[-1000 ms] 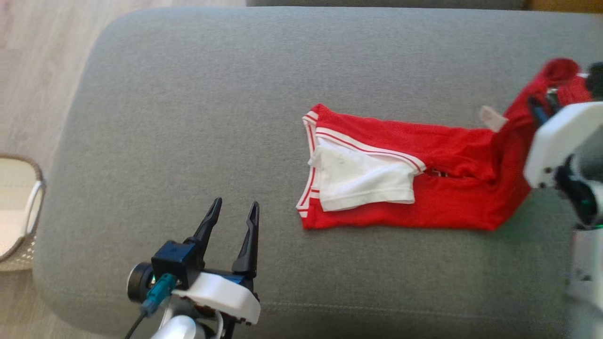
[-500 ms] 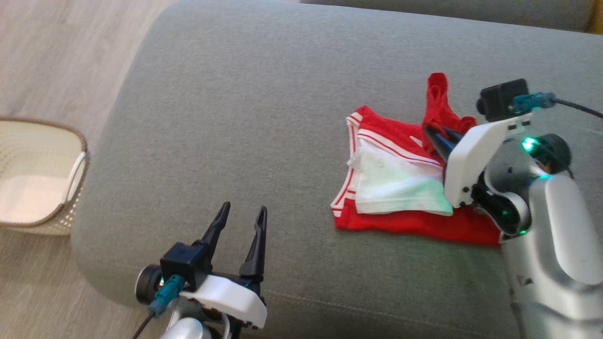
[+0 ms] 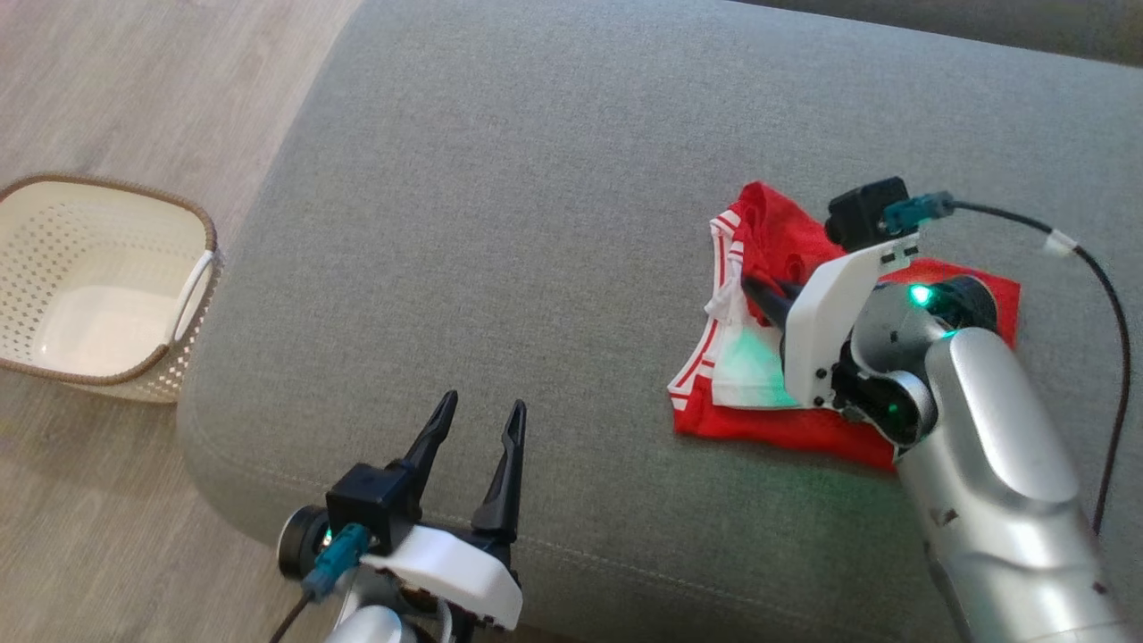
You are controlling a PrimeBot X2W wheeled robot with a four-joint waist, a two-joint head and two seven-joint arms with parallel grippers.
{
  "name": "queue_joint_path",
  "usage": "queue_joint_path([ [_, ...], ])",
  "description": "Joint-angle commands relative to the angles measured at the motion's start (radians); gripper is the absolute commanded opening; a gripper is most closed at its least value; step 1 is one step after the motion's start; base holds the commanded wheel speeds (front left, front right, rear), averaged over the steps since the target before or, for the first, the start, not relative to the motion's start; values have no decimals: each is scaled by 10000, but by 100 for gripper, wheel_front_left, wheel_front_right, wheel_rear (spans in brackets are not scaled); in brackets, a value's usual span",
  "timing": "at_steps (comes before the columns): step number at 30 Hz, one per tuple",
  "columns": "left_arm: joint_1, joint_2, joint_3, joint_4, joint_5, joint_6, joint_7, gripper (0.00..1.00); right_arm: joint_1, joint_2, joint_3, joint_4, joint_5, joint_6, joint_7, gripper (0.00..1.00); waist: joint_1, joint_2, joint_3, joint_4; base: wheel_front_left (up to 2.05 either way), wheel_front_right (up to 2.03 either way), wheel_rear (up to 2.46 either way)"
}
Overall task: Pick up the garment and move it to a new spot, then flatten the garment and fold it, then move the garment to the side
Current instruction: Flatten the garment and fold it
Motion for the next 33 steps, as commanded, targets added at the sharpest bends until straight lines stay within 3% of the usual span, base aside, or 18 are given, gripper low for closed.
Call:
queue_joint_path([
  [1, -447, -24, 363, -244, -86, -32, -101, 100, -630, 138, 265, -180, 74, -4, -259, 25, 0, 0, 25, -1, 0, 0, 0],
  [2, -451, -42, 374, -235, -80, -31, -104, 100, -676, 138, 270, -128, 113, -4, -387, 81, 0, 0, 29, -10, 0, 0, 0],
  [3, -456, -60, 386, -230, -75, -30, -107, 100, -728, 138, 242, -80, 165, -4, -526, 100, 0, 0, 29, -29, 0, 0, 0],
  [10, -417, -41, 499, -219, -35, -14, -118, 100, -1068, 138, 81, -373, 967, -4, -1259, 100, 0, 0, -53, -319, 0, 0, 0],
  [15, -310, 28, 607, -335, 4, 65, -123, 100, -1024, 83, -852, -1389, 71, -4, -1375, 100, 0, 0, -154, -629, 0, 0, 0],
  [19, -246, 89, 644, -432, 33, 88, -126, 100, -492, -750, -1194, -1936, -667, -4, -1149, 100, 0, 0, -179, -805, 0, 0, 0],
  [23, -255, 146, 602, -484, 58, 56, -119, 100, 43, -1843, -587, -1910, -792, -4, -1181, 100, 0, 0, -158, -896, 0, 0, 0],
  [24, -269, 159, 593, -495, 65, 52, -110, 100, 103, -2100, -300, -1843, -740, -4, -1292, 96, 0, 0, -149, -904, 0, 0, 0],
  [26, -302, 184, 566, -525, 76, 36, -84, 100, 132, -2486, 124, -1572, -539, -4, -1544, 46, 0, 0, -116, -896, 0, 0, 0],
  [27, -327, 190, 544, -541, 84, 24, -67, 100, 104, -2680, 368, -1396, -453, -4, -1656, 15, 0, 0, -89, -868, 0, 0, 0],
  [28, -355, 190, 517, -556, 94, 9, -51, 100, 66, -2863, 586, -1181, -381, -4, -1735, 0, 0, 0, -63, -829, 0, 0, 0],
  [33, -406, 165, 404, -566, 94, -35, 0, 100, -188, -3370, 1727, -153, 127, -4, -1961, 0, 0, 0, 56, -623, 0, 0, 0],
])
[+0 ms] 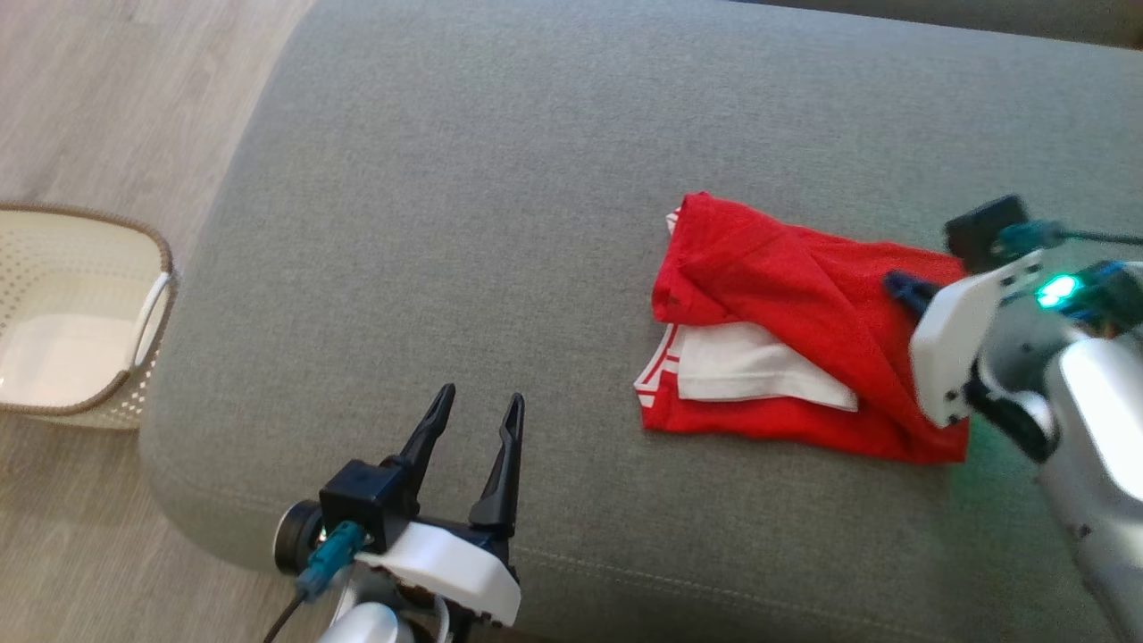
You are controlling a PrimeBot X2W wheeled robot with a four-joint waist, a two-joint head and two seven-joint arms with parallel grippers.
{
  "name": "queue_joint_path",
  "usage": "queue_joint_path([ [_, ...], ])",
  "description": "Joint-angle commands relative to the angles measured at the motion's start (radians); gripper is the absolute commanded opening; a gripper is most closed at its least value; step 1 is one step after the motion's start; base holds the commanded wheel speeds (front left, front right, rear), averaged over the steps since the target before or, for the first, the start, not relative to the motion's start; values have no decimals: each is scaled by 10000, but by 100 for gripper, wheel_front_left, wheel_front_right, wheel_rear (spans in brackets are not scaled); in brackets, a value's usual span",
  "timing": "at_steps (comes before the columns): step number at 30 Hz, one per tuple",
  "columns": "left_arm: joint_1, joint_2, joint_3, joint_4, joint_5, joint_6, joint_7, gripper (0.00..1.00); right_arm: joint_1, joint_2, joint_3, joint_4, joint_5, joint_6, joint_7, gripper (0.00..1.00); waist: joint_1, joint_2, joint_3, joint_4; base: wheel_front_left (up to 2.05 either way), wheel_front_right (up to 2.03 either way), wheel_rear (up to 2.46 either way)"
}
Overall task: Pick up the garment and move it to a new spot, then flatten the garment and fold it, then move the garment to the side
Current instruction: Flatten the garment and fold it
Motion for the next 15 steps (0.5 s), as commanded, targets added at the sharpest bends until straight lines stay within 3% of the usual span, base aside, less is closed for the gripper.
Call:
queue_joint_path([
  [1, -405, 116, 301, -337, 65, -40, -16, 100, -418, -132, 475, -191, 243, -4, -208, 0, 0, 0, 48, 73, 0, 0, 0],
  [9, -392, 111, 284, -267, 19, -27, -28, 100, -507, 95, 1912, 99, 1607, -4, -458, 0, 0, 0, 8, 58, 0, 0, 0],
  [15, -335, 189, 344, -309, 9, 78, -31, 100, -51, -86, 2931, -1043, 3018, -4, -242, 0, 0, 0, -69, -138, 0, 0, 0],
])
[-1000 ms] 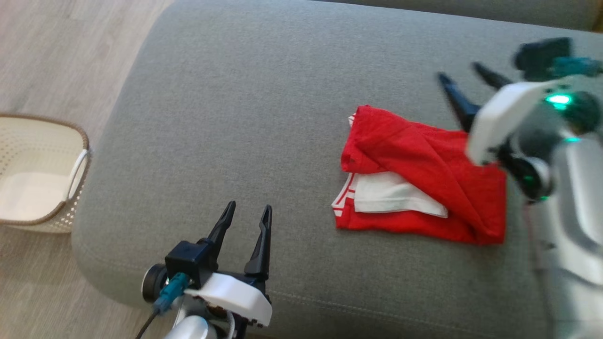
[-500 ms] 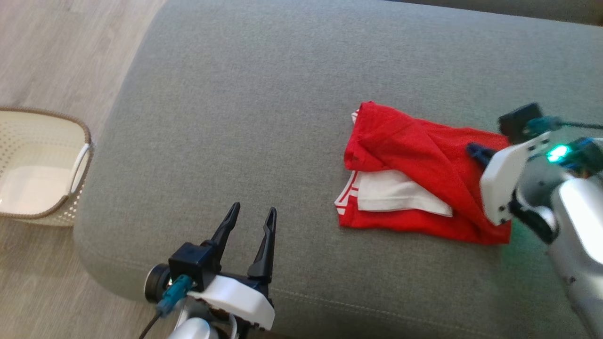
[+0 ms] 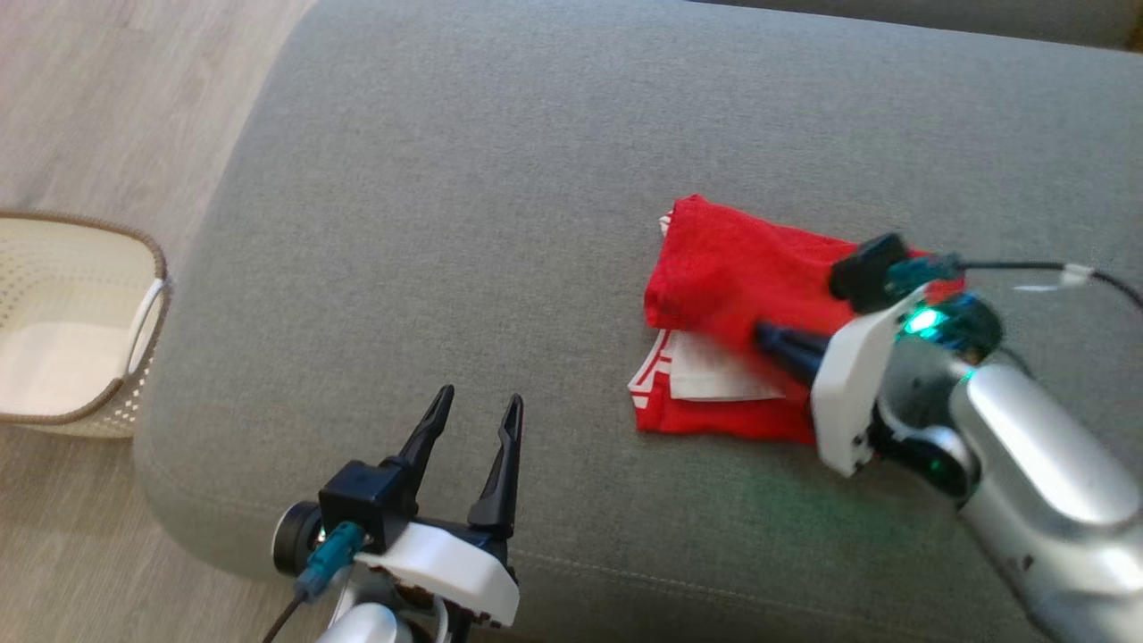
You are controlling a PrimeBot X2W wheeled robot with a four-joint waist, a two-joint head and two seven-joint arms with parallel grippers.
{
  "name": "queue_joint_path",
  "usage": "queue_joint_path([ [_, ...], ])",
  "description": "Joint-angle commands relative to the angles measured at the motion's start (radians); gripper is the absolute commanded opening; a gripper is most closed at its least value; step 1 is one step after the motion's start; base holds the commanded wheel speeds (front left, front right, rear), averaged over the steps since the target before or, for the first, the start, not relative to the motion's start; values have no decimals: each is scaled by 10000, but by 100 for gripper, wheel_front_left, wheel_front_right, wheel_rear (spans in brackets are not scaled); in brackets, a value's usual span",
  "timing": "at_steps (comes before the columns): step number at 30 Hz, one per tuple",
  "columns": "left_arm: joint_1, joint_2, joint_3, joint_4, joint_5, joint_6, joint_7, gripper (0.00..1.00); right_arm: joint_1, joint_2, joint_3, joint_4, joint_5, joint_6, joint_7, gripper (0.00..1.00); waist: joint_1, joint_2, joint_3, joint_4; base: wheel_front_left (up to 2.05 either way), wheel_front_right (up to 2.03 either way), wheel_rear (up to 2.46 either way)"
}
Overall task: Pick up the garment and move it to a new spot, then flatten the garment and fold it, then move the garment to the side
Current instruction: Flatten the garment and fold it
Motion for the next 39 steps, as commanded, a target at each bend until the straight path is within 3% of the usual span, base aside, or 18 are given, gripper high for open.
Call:
queue_joint_path([
  [1, -336, 156, 375, -324, 9, 63, -31, 100, 160, -127, 134, -425, 134, -4, 45, 0, 0, 0, -13, -64, 0, 0, 0],
  [7, -327, 183, 366, -386, 24, 109, -39, 100, 651, -671, 902, -2005, 1067, -4, 486, 0, 0, 0, -44, -299, 0, 0, 0],
  [10, -358, 203, 364, -401, 27, 120, -37, 100, 746, -906, 536, -2538, 1173, -4, 350, 0, 0, 0, -56, -342, 0, 0, 0],
  [11, -364, 211, 362, -405, 29, 124, -36, 100, 792, -959, 307, -2656, 1145, -4, 219, 6, 0, 0, -72, -341, 0, 0, 0],
  [12, -356, 218, 374, -408, 26, 141, -38, 100, 861, -987, 5, -2727, 1072, -4, 22, 17, 0, 0, -105, -344, 0, 0, 0],
  [13, -330, 224, 407, -415, 12, 172, -42, 100, 953, -979, -327, -2770, 957, -4, -216, 41, 0, 0, -145, -350, 0, 0, 0],
  [14, -293, 230, 460, -429, -7, 214, -49, 100, 1064, -926, -676, -2802, 809, -4, -490, 100, 0, 0, -189, -364, 0, 0, 0],
  [20, 29, 357, 981, -702, -23, 495, -110, 100, 1994, 61, -2519, -2890, -553, -4, -2371, 100, 0, 0, -595, -643, 0, 0, 0],
  [29, 614, 498, 1989, -1655, 623, 893, -147, 100, 3664, 1850, -4279, -2943, -2829, -4, -4698, 100, 0, 0, -1174, -1256, 0, 0, 0],
  [34, 1247, 477, 2451, -2008, 1402, 654, -149, 100, 4574, 2640, -4896, -2679, -4178, -4, -5857, 100, 0, 0, -1746, -1583, 0, 0, 0],
  [39, 1863, 296, 2757, -1906, 1961, 308, -149, 100, 5225, 3097, -4952, -2275, -4931, -4, -6179, 100, 0, 0, -2085, -1731, 0, 0, 0],
])
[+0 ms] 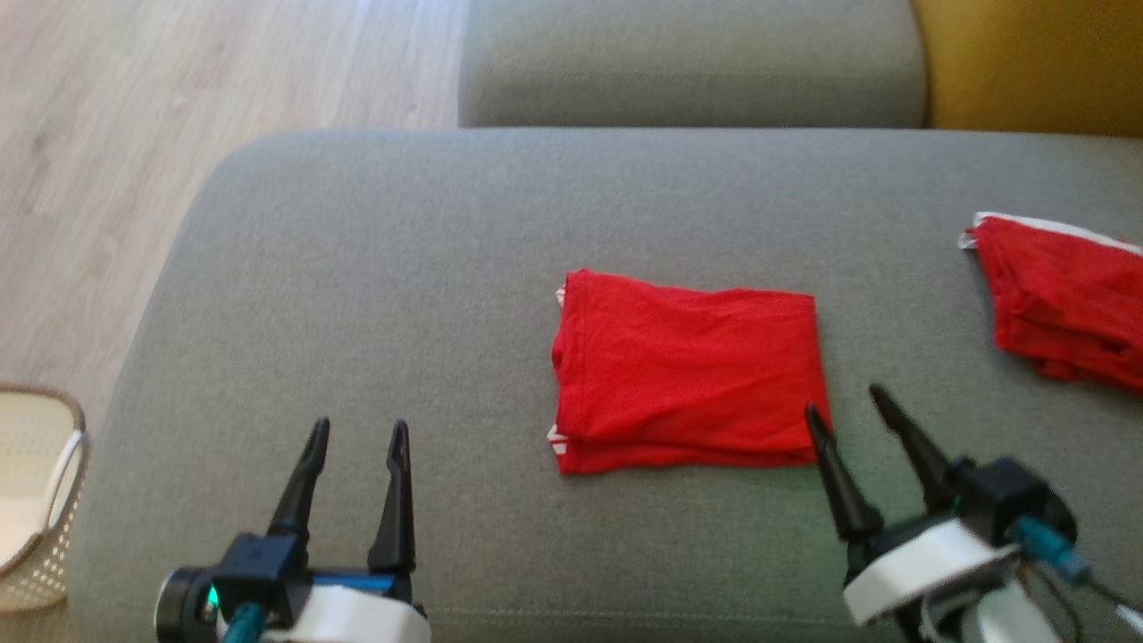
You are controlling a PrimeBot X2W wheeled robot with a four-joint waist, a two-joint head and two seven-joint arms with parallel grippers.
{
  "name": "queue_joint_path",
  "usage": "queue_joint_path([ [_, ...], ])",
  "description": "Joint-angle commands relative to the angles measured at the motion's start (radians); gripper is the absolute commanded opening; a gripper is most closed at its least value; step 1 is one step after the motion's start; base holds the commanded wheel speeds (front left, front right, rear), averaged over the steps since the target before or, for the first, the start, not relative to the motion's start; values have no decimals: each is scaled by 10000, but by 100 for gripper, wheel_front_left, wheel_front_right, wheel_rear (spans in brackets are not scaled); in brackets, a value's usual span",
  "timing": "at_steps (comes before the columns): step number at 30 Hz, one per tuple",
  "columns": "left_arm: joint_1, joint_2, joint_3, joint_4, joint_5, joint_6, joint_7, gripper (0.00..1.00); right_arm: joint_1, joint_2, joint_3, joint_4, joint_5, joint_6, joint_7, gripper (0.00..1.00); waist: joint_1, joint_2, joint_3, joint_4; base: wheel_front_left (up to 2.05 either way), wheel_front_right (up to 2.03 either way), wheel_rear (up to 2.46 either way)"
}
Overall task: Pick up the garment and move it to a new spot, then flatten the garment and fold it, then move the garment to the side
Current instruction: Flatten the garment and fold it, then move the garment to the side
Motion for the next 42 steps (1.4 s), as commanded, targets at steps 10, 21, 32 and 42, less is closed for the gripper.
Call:
queue_joint_path([
  [10, 384, -518, 1115, 437, 821, -812, -121, 100, 679, 284, -62, -574, -308, -4, -214, 100, 1, 0, -468, -216, 0, 0, 0],
  [21, 659, -1058, 1644, 780, 1613, -1405, -122, 100, 998, 291, -47, -498, 52, -4, -217, 100, 1, 0, -679, -246, 0, 0, 0],
  [32, 748, -1375, 1899, 960, 2085, -1763, -122, 100, 1047, 292, -205, -441, 87, -4, -217, 100, 1, 0, -736, 32, 0, 0, 0],
  [42, 695, -1528, 1882, 938, 2427, -1985, -122, 100, 718, 292, -415, 336, 657, -4, -217, 100, 1, 0, -448, 633, 0, 0, 0],
])
